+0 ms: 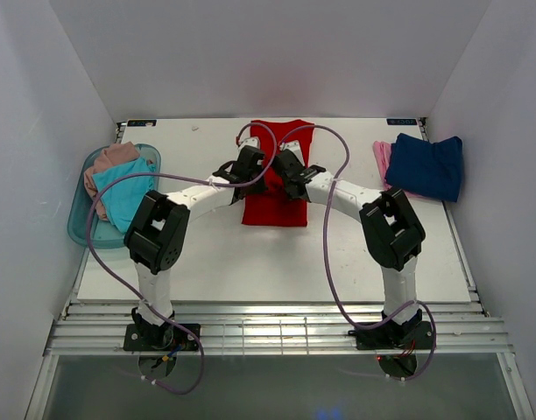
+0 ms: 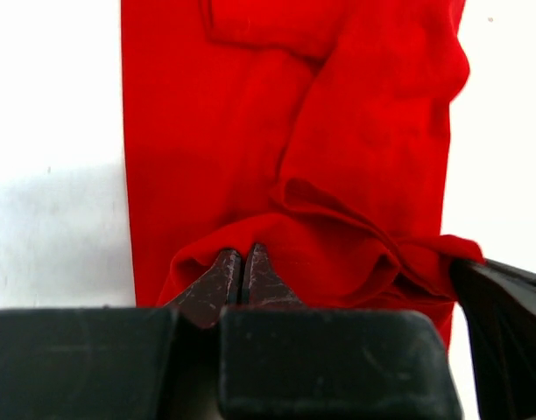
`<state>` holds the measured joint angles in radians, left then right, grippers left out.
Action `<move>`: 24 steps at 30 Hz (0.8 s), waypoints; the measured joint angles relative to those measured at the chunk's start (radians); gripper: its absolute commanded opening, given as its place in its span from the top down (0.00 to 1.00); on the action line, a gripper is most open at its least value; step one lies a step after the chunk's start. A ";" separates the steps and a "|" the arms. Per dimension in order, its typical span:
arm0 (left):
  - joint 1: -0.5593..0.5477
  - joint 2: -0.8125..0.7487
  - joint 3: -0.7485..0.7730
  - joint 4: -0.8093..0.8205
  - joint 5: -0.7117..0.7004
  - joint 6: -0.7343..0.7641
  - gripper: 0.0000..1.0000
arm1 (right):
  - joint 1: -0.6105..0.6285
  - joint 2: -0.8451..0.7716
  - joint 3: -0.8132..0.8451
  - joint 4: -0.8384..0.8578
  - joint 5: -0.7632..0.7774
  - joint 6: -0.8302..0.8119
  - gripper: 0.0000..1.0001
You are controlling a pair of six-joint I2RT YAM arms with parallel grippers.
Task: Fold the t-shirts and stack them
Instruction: Fold the folded rectangular tshirt in 1/3 of the way
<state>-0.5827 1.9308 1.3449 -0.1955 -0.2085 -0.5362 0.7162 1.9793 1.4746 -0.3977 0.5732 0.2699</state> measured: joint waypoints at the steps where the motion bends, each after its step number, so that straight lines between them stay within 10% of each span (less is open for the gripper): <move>1: 0.005 0.016 0.014 0.006 0.002 0.006 1.00 | -0.009 0.016 0.021 0.004 -0.001 -0.011 0.92; 24: 0.064 0.194 0.208 0.047 0.030 0.068 1.00 | -0.124 0.234 0.320 0.021 -0.020 -0.148 0.92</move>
<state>-0.5190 2.1246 1.5528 -0.1482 -0.1783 -0.4679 0.5926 2.2135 1.7950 -0.3771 0.5533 0.1215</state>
